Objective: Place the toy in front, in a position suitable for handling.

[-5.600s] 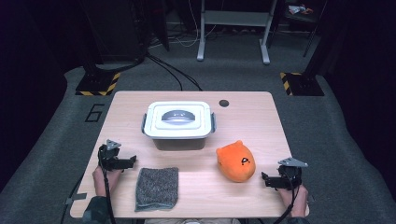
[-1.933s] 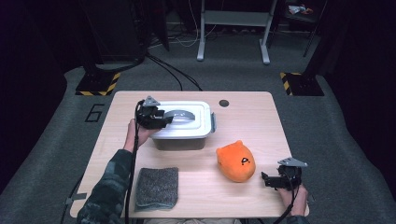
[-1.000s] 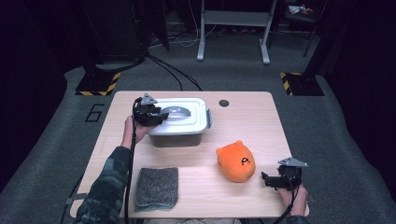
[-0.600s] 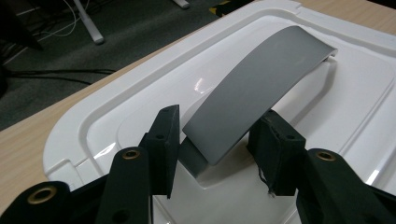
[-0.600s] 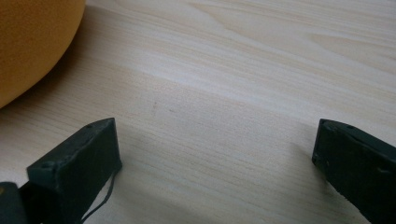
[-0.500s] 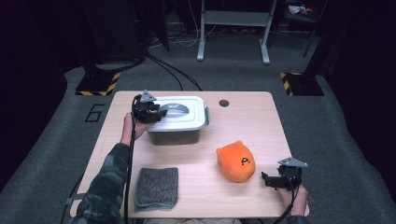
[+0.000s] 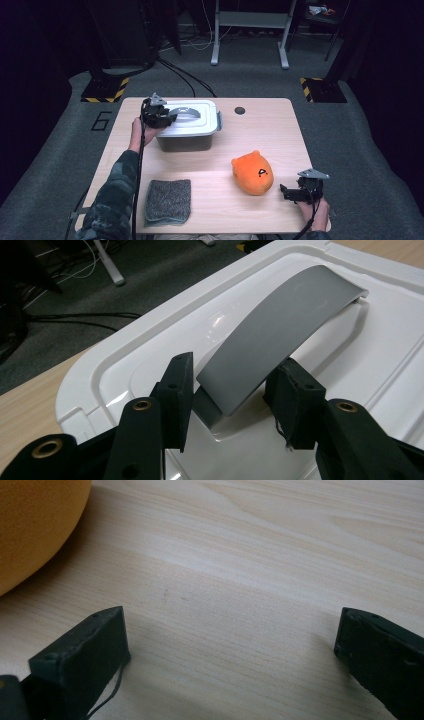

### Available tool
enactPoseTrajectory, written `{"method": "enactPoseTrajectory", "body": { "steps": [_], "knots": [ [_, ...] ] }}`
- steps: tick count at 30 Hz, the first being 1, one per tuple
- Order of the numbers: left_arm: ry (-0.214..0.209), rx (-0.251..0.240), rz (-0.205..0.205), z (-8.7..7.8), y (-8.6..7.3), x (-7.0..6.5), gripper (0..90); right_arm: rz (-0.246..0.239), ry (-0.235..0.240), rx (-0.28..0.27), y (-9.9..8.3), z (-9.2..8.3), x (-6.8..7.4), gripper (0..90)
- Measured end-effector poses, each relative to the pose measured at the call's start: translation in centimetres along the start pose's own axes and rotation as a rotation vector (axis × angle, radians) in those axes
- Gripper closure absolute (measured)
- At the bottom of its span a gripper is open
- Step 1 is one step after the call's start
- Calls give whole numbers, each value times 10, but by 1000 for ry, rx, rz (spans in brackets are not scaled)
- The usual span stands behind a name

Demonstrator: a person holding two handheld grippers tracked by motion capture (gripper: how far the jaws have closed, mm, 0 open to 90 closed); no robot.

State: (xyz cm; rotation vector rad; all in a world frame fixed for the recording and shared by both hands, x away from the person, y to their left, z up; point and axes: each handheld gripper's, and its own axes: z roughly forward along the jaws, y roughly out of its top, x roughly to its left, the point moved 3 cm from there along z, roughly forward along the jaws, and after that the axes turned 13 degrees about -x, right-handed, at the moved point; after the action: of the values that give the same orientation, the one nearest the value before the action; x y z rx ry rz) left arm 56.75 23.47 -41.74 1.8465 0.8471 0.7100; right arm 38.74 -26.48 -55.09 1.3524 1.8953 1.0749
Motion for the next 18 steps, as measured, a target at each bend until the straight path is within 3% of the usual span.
{"method": "enactPoseTrajectory", "body": {
  "steps": [4,8,18],
  "knots": [
    [3,4,2,1,0,3,545,-3,0,1,0,0,0,0],
    [14,27,30,2,2,7,546,-7,1,2,0,0,-1,0],
    [38,17,21,6,2,15,545,-6,1,1,0,0,0,0]
  ]
}}
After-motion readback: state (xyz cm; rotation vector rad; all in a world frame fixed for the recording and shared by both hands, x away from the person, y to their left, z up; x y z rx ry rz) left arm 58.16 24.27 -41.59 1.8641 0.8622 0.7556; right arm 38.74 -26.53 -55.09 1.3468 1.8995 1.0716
